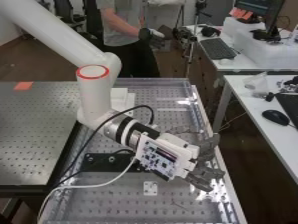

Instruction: Grab the chopstick and place it in the clear container

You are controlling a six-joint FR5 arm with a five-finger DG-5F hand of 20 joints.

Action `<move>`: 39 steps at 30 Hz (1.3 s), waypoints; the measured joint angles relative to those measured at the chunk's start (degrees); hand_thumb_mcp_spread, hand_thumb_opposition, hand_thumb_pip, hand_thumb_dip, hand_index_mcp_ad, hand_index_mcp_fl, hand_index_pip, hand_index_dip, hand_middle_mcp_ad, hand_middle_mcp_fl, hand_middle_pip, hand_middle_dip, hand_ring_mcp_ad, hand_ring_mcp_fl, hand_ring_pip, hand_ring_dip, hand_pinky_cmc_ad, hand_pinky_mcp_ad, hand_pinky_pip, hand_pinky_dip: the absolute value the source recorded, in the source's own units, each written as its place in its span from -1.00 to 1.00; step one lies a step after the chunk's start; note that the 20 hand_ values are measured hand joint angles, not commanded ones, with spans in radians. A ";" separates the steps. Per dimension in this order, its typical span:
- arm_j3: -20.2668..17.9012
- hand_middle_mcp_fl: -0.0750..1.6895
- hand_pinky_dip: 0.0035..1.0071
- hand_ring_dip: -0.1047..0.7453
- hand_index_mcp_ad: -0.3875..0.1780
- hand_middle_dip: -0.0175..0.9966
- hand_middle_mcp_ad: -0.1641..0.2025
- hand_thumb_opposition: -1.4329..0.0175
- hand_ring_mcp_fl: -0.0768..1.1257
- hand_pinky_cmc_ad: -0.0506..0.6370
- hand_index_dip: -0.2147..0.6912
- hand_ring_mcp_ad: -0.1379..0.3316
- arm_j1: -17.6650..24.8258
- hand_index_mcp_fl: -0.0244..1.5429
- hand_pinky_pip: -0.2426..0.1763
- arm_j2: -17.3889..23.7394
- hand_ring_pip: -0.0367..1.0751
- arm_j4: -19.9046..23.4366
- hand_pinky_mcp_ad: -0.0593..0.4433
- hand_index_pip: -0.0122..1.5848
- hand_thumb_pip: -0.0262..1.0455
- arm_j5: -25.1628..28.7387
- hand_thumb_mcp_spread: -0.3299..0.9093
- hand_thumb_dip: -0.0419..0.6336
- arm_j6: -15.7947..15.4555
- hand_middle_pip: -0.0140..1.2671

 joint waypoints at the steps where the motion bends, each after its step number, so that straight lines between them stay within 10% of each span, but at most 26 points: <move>1: 0.01 0.21 -0.70 0.14 -0.46 0.46 0.23 -0.20 -0.21 0.01 0.41 -0.06 -0.14 0.29 0.07 -0.06 -0.74 -0.03 0.03 -0.74 -0.20 -0.55 0.54 -0.02 0.59 -0.75; 12: 0.83 0.22 -0.70 0.14 -0.45 0.48 0.22 -0.20 -0.20 0.02 0.41 -0.06 -1.37 0.32 0.07 -0.51 -0.75 -0.31 0.04 -0.74 -0.20 -4.94 0.54 -0.02 4.69 -0.75; 39: 0.96 0.32 -0.70 0.14 -0.48 0.48 0.21 -0.41 -0.10 0.06 0.64 -0.11 -1.47 0.60 0.09 0.09 -0.75 -0.56 0.04 -0.64 -0.23 -4.13 0.63 -0.06 -0.25 -0.75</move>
